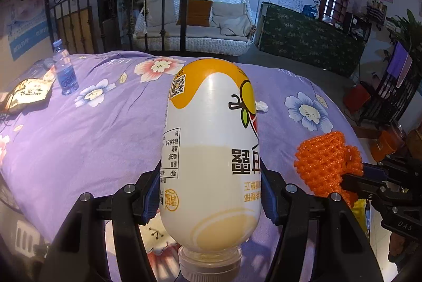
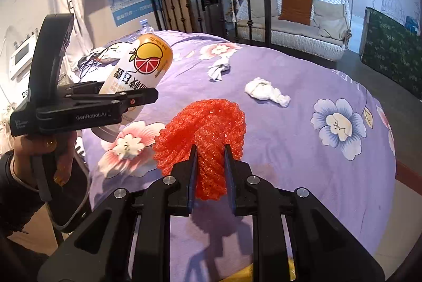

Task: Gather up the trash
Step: 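Carry the juice bottle to the bin and drop it with the left tool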

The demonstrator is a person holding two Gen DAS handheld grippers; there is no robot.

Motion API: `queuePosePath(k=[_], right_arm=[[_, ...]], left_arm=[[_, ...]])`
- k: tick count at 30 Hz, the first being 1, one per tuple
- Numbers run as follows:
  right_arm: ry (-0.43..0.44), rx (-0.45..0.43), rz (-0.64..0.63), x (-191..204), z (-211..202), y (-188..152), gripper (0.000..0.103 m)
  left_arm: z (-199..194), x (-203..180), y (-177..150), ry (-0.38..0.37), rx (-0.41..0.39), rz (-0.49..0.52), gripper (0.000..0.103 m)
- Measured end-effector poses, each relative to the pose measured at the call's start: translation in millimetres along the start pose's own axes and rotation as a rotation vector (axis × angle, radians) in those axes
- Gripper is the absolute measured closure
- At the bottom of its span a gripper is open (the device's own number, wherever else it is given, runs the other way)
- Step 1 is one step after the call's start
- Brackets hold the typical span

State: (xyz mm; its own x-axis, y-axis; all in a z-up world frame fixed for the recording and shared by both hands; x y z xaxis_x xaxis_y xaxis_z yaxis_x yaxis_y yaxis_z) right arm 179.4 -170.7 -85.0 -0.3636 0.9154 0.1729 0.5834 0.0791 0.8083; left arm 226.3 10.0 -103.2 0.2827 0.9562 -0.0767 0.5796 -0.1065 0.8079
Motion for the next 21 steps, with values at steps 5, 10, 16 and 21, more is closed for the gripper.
queuePosePath(k=[5, 10, 16, 21], right_arm=[[0.043, 0.0, 0.007, 34, -9, -11, 0.083], [0.109, -0.007, 0.004, 76, -14, -23, 0.083], [0.205, 0.007, 0.014, 120, -9, -37, 0.083], [0.263, 0.013, -0.005, 151, -3, -43, 0.083]], left_arm=[[-29, 25, -23, 0.052, -0.002, -0.052, 0.043], [-56, 57, -47, 0.116, 0.005, -0.138, 0.043], [-89, 90, -78, 0.208, 0.013, -0.203, 0.043], [-117, 117, -109, 0.267, 0.029, -0.302, 0.043]])
Point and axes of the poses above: each gripper's, at about its wrist camera, not at the fingertips, and z roughly the way its jaws point, x to its left, y to its top, the point moved 7 cm from there along z, roughly the way its jaws point, and after that the axes turned 7 degrees about -x, right-handed, at the moved point
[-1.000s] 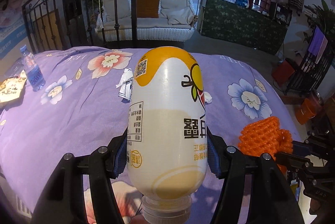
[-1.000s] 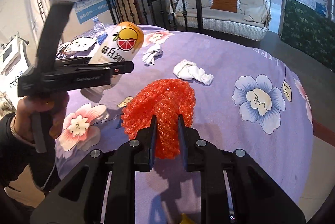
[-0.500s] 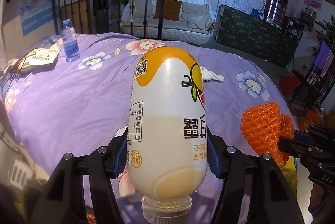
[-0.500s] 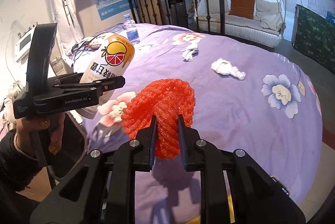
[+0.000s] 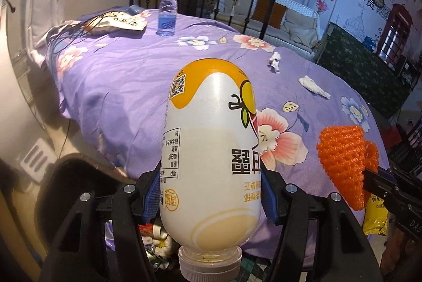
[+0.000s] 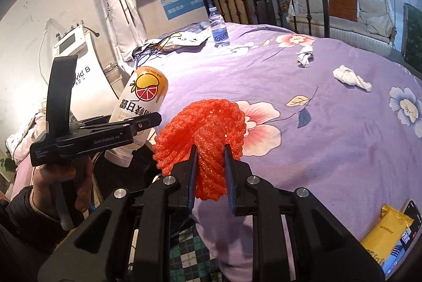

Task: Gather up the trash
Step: 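Carry the juice bottle to the bin and drop it with the left tool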

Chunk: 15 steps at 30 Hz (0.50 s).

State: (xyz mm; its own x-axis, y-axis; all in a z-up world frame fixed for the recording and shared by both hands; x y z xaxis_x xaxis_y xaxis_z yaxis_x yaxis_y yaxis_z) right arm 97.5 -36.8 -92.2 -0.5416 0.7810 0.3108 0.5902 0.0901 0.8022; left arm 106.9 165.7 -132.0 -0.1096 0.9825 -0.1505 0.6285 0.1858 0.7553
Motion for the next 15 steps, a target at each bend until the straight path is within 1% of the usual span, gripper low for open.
queuePosePath(k=[6, 9, 11, 13, 15], right_arm=[[0.068, 0.023, -0.033, 34, 23, -4, 0.083], [0.096, 0.029, -0.043, 49, 30, -6, 0.083], [0.107, 0.028, -0.05, 57, 33, -8, 0.083], [0.095, 0.02, -0.077, 63, 33, -9, 0.083], [0.091, 0.015, -0.091, 65, 32, -11, 0.083]], left_arm=[[-10, 49, -28, 0.088, 0.045, -0.104, 0.043], [-13, 72, -42, 0.12, 0.064, -0.156, 0.043], [-10, 85, -51, 0.147, 0.093, -0.182, 0.043], [-3, 99, -62, 0.155, 0.127, -0.227, 0.043], [7, 112, -75, 0.177, 0.179, -0.263, 0.043]])
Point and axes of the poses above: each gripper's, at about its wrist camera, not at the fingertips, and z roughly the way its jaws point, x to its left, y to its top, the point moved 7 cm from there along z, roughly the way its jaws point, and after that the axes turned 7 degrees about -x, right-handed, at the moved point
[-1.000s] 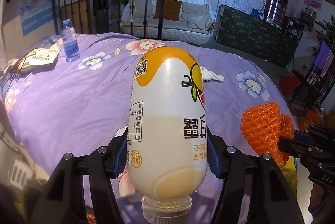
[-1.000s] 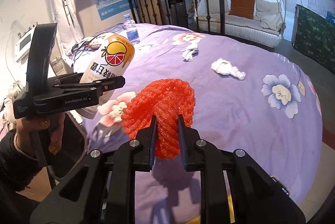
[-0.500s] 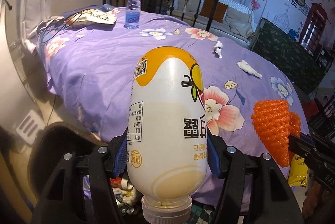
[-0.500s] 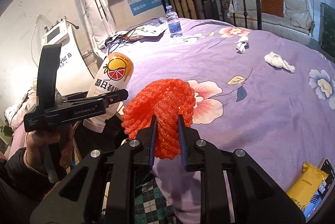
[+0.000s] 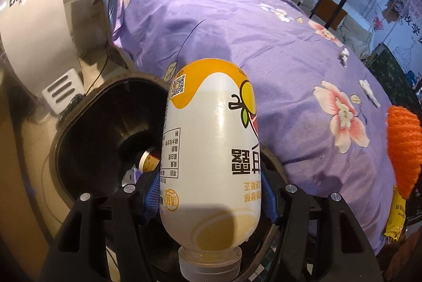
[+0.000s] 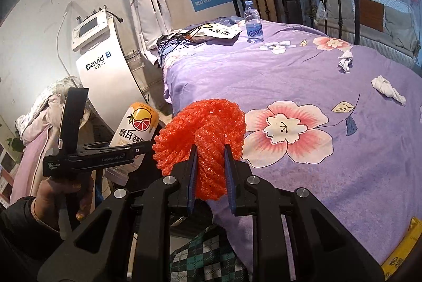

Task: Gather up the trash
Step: 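Carry the juice bottle to the bin and drop it with the left tool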

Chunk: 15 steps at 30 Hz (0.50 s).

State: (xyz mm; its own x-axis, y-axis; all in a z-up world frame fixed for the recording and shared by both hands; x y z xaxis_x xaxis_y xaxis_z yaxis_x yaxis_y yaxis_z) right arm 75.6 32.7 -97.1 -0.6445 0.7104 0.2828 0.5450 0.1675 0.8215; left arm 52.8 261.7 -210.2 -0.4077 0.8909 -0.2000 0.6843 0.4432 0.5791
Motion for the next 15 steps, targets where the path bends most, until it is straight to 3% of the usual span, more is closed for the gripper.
queuePosePath(k=[5, 13, 15], right_arm=[[0.006, 0.004, 0.009, -1, 0, -3, 0.083], [0.006, 0.015, 0.03, -6, 3, -6, 0.083], [0.006, 0.018, 0.028, -5, 5, -7, 0.083]], left_arm=[[38, 30, -21, -0.005, 0.15, -0.147, 0.043], [63, 47, -37, 0.033, 0.27, -0.226, 0.042], [66, 48, -40, 0.03, 0.294, -0.245, 0.035]])
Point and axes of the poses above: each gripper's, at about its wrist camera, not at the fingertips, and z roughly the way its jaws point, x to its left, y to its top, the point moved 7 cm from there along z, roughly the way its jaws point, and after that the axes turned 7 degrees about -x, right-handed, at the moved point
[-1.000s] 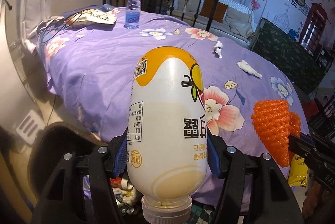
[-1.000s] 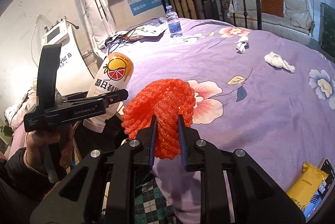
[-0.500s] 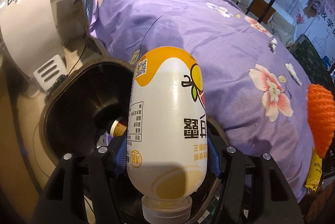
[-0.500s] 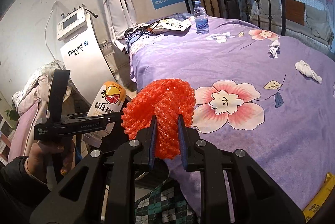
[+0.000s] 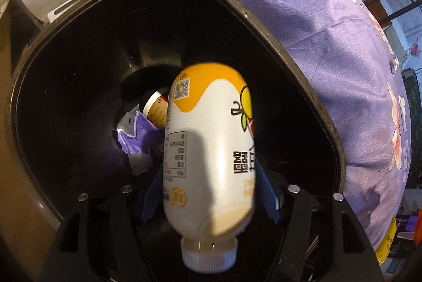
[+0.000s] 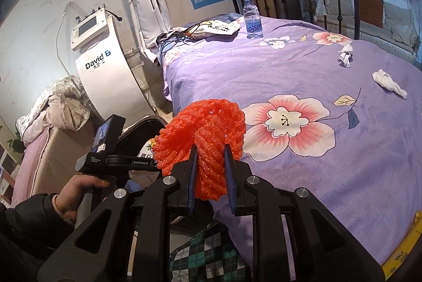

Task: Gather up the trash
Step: 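Carry the juice bottle to the bin and drop it with the left tool, then lower the orange foam net into the bin and open the right tool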

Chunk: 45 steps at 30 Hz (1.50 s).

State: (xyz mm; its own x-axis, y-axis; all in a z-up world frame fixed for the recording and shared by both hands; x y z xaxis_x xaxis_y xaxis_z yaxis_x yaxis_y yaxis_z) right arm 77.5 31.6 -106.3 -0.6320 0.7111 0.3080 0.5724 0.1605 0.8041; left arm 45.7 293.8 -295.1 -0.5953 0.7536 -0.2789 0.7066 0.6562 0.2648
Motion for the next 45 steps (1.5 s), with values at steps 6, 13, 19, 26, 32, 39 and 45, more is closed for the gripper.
queuePosePath(k=[6, 13, 19, 26, 32, 39, 45], right_arm=[[0.004, 0.01, -0.002, 1, 4, -2, 0.083], [0.019, 0.032, 0.02, 1, 10, -7, 0.083], [0.076, 0.081, 0.027, 9, 25, -15, 0.083], [0.22, 0.186, 0.027, 44, 64, -31, 0.083], [0.327, 0.281, 0.029, 82, 99, -47, 0.083], [0.412, 0.397, 0.014, 124, 133, -71, 0.083], [0.427, 0.47, -0.021, 149, 160, -88, 0.083]], left_arm=[[-4, 0, -1, 0.009, -0.006, 0.009, 0.025], [-31, -3, 3, 0.046, -0.116, 0.046, 0.025], [-75, -14, 20, 0.074, -0.299, 0.076, 0.018], [-107, -11, 42, 0.135, -0.428, 0.102, 0.016], [-129, 7, 57, 0.174, -0.504, 0.078, 0.014], [-139, 28, 67, 0.155, -0.526, -0.007, 0.013], [-139, 43, 69, 0.15, -0.529, -0.051, 0.013]])
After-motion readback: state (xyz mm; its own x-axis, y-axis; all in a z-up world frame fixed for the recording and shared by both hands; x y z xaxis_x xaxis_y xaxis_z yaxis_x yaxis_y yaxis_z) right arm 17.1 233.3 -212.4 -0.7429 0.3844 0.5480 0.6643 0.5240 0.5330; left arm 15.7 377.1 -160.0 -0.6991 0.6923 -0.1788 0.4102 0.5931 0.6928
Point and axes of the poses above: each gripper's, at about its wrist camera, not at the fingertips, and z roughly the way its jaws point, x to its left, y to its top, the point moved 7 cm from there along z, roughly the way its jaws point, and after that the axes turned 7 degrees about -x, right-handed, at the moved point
